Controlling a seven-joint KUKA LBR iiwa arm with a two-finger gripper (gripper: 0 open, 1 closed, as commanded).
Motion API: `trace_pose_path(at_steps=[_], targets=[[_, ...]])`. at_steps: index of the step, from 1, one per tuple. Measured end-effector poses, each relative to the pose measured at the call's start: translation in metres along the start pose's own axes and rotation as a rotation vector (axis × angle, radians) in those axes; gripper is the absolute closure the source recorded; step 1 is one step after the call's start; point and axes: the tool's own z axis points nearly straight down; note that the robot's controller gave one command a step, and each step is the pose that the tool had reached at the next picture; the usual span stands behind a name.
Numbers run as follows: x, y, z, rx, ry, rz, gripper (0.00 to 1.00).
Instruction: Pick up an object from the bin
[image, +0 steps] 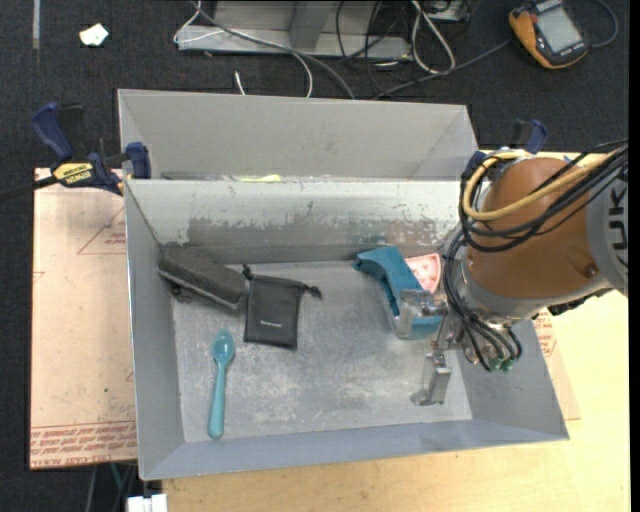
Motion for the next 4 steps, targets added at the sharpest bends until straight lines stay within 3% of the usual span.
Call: trace_pose_path(at_steps=[1,2,3,4], targets=[[-0.002,0.000,-0.003,0.000,-0.007,-0.001,0.00],[-0.037,0.047,-0.031,-0.001,-0.008,0.049,0.00],[-0.052,0.055,-0.015,-0.005,-0.023,0.092,0.00],[-0.045,0.053,0.018,0.000,-0.004,0.023,0.00]])
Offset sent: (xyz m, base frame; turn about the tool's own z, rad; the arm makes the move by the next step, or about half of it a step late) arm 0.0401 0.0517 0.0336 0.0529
